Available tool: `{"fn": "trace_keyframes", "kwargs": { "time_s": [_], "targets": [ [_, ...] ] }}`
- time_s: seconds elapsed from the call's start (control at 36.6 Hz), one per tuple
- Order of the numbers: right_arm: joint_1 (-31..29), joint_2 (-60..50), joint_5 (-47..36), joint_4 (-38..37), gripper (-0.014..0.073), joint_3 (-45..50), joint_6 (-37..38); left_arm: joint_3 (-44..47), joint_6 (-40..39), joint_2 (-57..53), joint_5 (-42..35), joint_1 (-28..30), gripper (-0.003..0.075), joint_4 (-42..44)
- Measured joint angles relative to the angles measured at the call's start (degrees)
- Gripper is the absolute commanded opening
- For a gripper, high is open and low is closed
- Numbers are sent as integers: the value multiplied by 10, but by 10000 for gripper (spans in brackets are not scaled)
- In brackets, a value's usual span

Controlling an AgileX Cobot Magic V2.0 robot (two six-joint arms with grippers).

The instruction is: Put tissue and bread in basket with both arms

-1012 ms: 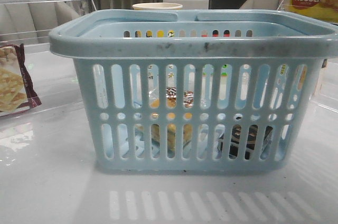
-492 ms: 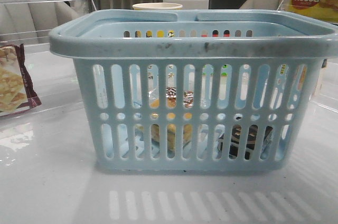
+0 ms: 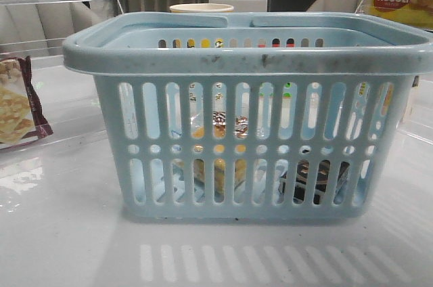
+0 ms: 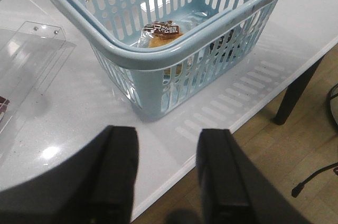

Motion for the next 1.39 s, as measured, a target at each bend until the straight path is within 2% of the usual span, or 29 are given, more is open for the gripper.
{"fn": "trace_keyframes", "kwargs": {
  "time_s": [0.11,0.68,0.77,0.88,1.04,1.2,1.39],
  "targets": [
    [0,0,0,0,55,0,-1,1,0,0,0,0,88,0],
    [0,0,0,0,55,0,-1,11,0,-15,-1,9,92,0],
    [0,0,0,0,55,0,-1,27,0,-38,-16,43,92,6],
    [0,0,0,0,55,0,-1,75,0,-81,-91,108,92,10],
    [0,0,0,0,55,0,-1,193,0,-159,-235,215,92,13],
    [0,0,1,0,55,0,-1,302,0,-243,-304,321,92,8],
    [0,0,1,0,55,0,-2,381,0,-293,-372,373,92,6]
  ]
}}
